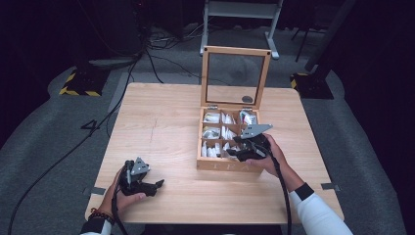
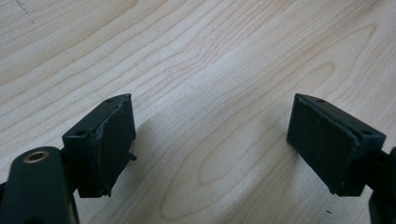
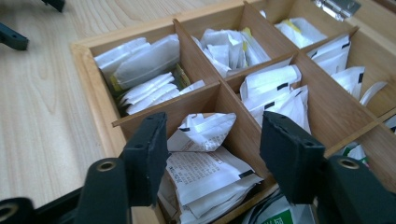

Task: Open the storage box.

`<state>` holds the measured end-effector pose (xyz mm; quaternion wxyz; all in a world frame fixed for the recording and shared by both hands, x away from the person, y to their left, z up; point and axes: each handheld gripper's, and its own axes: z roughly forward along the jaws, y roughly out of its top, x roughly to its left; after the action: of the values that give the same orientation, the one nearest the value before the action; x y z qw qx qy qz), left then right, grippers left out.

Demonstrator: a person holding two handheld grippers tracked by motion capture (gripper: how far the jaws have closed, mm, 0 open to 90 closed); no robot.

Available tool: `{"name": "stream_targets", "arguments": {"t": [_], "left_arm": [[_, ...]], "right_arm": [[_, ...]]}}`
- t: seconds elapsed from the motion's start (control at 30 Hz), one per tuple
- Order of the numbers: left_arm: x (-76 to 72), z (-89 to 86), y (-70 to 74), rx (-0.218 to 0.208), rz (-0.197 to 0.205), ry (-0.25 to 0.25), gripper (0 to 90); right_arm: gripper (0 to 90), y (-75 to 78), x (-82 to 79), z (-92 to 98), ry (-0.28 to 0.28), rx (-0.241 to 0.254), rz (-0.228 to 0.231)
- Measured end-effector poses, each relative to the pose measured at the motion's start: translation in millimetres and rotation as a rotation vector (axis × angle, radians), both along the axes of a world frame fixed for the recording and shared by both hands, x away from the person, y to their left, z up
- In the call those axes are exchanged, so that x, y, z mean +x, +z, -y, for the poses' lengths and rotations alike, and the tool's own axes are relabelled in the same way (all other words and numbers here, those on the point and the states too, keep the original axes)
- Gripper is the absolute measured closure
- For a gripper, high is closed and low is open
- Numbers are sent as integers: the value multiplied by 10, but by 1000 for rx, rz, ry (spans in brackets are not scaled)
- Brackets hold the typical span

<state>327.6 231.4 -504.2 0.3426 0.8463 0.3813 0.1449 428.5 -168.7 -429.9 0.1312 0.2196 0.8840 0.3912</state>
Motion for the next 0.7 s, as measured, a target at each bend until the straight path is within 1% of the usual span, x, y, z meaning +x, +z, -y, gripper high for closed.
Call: {"name": "stream_targets", "arguments": {"t": [0.03,0.1,0.17,0.23,0.33,0.43,0.5,0.57,0.63,0.67,0.7], "left_arm": [[-1,0,0,0,0,0,158],[-2,1,0,1,0,0,158],[-1,1,0,0,1,-2,159],[-3,1,2,2,0,-2,159],[-2,0,3,7,3,-2,160],[-2,0,3,7,3,-3,160],[-3,0,3,6,3,-3,160],[-3,0,3,6,3,-3,160],[-3,0,3,6,3,-3,160],[-3,1,3,6,3,-4,160],[-3,0,3,6,3,-4,160]], "right_arm": [[439,-10,15,-19,0,-6,-13],[454,-19,35,-48,-4,-24,-24],[469,-19,54,-72,0,-28,-38],[487,-27,71,-108,14,-44,-55],[502,-36,74,-164,32,-77,-55],[518,-52,76,-219,47,-120,-56],[550,-65,74,-257,43,-164,-44],[588,-72,79,-272,41,-182,-48],[649,-75,87,-277,33,-188,-49],[686,-80,78,-285,25,-200,-38],[686,-80,78,-285,25,-200,-38]]}}
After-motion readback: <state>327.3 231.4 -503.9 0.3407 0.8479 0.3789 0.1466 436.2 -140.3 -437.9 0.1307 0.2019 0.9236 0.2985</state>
